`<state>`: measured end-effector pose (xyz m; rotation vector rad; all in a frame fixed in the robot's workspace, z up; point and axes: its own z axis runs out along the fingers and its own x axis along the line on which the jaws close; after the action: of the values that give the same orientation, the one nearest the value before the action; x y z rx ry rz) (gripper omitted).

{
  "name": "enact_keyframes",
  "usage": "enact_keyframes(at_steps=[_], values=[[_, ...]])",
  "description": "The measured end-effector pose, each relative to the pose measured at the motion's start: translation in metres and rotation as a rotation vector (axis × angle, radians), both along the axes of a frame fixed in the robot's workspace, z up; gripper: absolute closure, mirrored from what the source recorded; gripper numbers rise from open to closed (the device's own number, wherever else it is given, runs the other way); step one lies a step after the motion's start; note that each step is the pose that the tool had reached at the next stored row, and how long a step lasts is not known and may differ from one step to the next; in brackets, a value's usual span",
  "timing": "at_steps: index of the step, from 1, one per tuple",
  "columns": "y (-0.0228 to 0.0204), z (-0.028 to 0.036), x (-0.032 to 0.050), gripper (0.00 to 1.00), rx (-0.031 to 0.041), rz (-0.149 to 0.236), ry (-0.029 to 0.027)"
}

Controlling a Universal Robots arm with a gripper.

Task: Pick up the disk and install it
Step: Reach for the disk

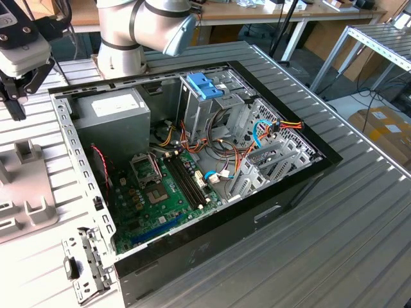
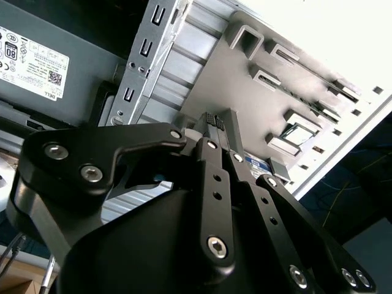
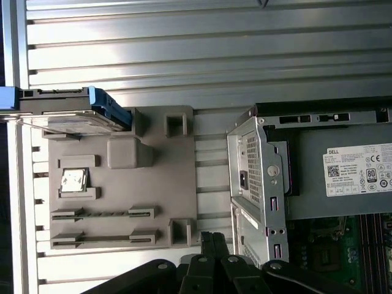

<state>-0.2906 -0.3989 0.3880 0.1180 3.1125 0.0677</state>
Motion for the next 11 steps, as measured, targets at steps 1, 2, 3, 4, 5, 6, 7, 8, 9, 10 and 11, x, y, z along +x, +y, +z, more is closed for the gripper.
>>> enact_keyframes(at_steps=[1,2,3,4,5,6,7,8,9,10,11], values=[[0.0,-0.0001,-0.0011,0.89,0.0,0.0,-0.0001],[0.0,-0.0001,-0.0018,0.89,0.0,0.0,0.0],[0.0,-0.0001,-0.0026,0.89,0.0,0.0,0.0],[0.0,-0.0001,-0.0034,0.89,0.0,0.0,-0.0001],[0.0,-0.0001,-0.0042,0.89,0.0,0.0,0.0],[0.0,-0.0001,-0.005,0.89,0.0,0.0,0.0],[0.0,-0.0001,-0.006,0.89,0.0,0.0,0.0],[0.0,-0.0001,-0.0069,0.89,-0.0001,0.0,0.0],[0.0,-0.0002,-0.0076,0.89,0.0,0.0,0.0],[0.0,-0.0002,-0.0091,0.89,0.0,0.0,0.0],[0.0,-0.0003,-0.0102,0.89,0.0,0.0,0.0]])
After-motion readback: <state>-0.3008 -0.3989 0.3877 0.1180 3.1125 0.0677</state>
